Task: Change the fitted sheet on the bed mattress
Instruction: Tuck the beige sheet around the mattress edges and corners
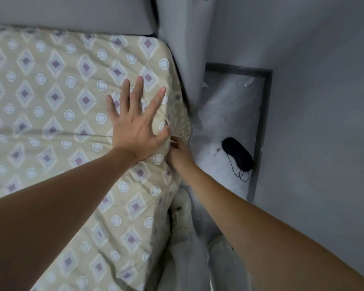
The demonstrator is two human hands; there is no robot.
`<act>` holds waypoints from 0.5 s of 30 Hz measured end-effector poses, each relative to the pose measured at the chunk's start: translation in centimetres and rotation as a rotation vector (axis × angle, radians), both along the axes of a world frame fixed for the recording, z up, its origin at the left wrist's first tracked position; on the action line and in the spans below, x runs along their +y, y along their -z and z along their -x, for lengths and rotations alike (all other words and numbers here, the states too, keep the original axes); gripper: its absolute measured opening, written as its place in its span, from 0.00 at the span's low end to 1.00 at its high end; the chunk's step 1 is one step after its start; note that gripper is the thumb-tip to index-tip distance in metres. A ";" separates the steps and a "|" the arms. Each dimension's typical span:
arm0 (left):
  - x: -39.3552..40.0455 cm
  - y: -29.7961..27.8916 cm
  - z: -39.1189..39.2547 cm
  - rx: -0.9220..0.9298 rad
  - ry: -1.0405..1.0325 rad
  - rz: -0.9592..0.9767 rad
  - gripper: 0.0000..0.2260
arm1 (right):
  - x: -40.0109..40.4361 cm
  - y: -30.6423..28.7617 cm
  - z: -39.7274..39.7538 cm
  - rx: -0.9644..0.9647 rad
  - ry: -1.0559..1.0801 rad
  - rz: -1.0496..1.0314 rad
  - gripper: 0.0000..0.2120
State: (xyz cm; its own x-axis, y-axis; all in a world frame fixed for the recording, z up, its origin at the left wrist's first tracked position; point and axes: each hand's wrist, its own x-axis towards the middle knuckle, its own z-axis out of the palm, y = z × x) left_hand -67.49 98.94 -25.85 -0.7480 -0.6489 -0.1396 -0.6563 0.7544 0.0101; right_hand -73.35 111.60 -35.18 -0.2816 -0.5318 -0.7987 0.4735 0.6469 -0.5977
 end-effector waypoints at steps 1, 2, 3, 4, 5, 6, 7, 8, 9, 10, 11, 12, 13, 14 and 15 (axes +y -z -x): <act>0.0 -0.2 0.0 -0.008 -0.001 -0.003 0.37 | 0.1 0.0 0.0 -0.042 -0.016 0.007 0.28; 0.0 -0.4 -0.1 -0.011 0.003 -0.009 0.37 | -0.1 -0.3 0.2 -0.054 -0.038 0.016 0.30; 0.0 -0.6 -0.2 -0.008 0.024 -0.015 0.36 | -0.5 -0.4 0.4 -0.061 -0.050 0.021 0.32; -0.2 -0.8 -0.3 -0.001 0.080 -0.010 0.34 | -1.0 -0.4 0.6 -0.067 -0.042 0.023 0.33; -0.9 -1.2 -0.2 0.007 0.189 0.006 0.33 | -1.5 -0.1 0.6 -0.083 -0.031 0.014 0.33; -1.9 -1.7 -0.1 0.014 0.340 0.013 0.30 | -1.8 0.3 0.3 -0.100 -0.015 0.004 0.31; -2.9 -2.2 0.2 0.022 0.507 0.005 0.27 | -2.1 0.9 -0.1 -0.109 0.003 0.000 0.29; -4.1 -2.6 0.7 0.031 0.661 -0.016 0.24 | -2.2 1.3 -0.5 -0.113 0.025 -0.003 0.27; -5.2 -2.8 1.2 0.034 0.793 -0.040 0.20 | -2.2 1.5 -1.1 -0.116 0.046 -0.001 0.26; -6.2 -2.9 1.9 0.023 0.904 -0.066 0.17 | -2.2 1.5 -1.4 -0.113 0.063 0.001 0.25; -6.9 -2.9 2.8 -0.004 0.990 -0.093 0.16 | -2.2 1.2 -1.5 -0.107 0.092 0.003 0.24; -7.3 -2.8 3.8 -0.037 1.055 -0.114 0.16 | -2.2 1.2 -1.5 -0.107 0.123 0.004 0.25; -7.4 -2.7 4.6 -0.067 1.106 -0.121 0.17 | -2.3 1.2 -1.4 -0.117 0.150 0.006 0.25; -7.3 -2.5 5.3 -0.089 1.140 -0.112 0.18 | -2.4 1.3 -1.5 -0.143 0.167 0.003 0.26; -7.3 -2.3 5.7 -0.108 1.156 -0.094 0.19 | -2.6 1.4 -1.5 -0.159 0.182 0.001 0.26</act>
